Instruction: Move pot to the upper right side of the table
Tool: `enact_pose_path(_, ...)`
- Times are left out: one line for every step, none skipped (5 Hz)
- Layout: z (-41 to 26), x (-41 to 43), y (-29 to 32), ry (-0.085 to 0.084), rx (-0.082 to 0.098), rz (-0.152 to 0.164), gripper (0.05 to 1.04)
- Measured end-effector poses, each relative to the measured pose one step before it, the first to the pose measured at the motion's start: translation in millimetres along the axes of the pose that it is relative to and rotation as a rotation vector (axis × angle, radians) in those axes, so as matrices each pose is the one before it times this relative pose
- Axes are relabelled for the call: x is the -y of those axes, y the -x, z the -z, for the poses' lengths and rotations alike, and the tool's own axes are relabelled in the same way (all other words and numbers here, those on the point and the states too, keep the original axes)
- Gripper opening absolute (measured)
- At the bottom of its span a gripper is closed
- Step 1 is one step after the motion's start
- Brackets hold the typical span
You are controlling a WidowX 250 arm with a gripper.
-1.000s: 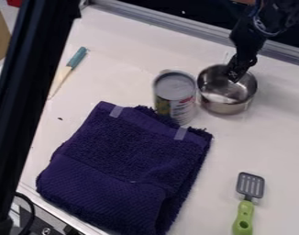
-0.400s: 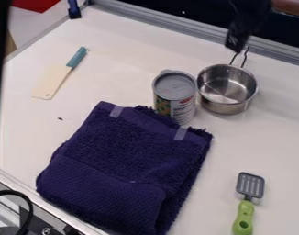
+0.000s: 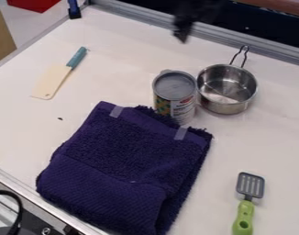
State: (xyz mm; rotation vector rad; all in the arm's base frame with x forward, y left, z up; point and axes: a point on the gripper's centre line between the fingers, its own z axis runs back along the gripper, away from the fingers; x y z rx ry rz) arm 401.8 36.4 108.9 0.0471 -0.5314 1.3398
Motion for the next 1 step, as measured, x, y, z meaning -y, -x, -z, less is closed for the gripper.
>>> enact_pose_path(19.65, -32.11, -36.97, 0.0293, 0.018, 0.1281, 0.997)
